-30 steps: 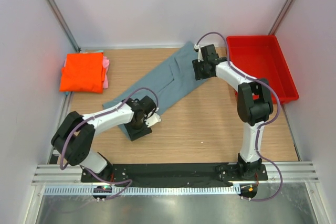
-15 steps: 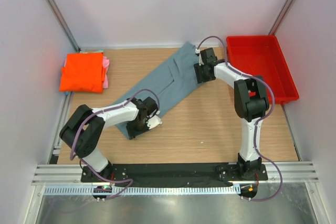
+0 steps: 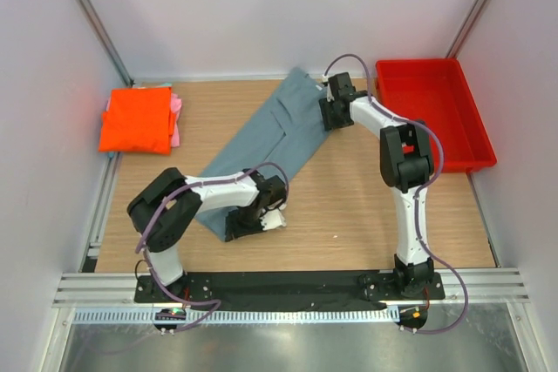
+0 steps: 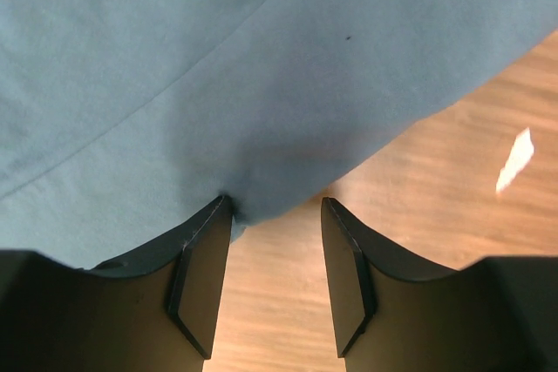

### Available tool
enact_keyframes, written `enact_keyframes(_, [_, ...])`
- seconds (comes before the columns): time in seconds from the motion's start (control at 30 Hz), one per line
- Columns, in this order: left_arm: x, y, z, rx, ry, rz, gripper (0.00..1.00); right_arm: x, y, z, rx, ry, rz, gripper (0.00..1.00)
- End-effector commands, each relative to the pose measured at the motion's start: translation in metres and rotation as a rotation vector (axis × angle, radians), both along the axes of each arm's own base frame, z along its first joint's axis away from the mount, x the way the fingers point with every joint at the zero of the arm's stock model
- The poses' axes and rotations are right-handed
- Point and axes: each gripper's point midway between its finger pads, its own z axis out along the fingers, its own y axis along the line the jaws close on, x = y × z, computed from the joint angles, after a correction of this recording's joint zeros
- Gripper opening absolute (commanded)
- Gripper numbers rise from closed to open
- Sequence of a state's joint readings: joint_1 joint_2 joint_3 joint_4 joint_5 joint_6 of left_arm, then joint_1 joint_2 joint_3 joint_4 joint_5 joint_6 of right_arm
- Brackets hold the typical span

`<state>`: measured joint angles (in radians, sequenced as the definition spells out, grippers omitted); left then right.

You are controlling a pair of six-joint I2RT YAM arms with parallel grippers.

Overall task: Fold and stack the t-shirts
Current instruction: Fold the tshirt

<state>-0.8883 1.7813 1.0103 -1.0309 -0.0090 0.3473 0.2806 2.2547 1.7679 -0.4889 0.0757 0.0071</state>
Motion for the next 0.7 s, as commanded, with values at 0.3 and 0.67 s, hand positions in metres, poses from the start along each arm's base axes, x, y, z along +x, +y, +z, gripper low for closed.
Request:
enact_keyframes(0.3, [-0.033,-0.131,-0.024,-0.183,0.15,-0.21,0.01,0.038,0.012,-0.027,0.005,0.032,0.007,0.52])
enact_keyframes(0.67, [-0.047,-0.188,-0.029,-0.212,0.159,-0.303,0.01,0.059,0.034,-0.014,0.108,-0.003,0.029,0.52])
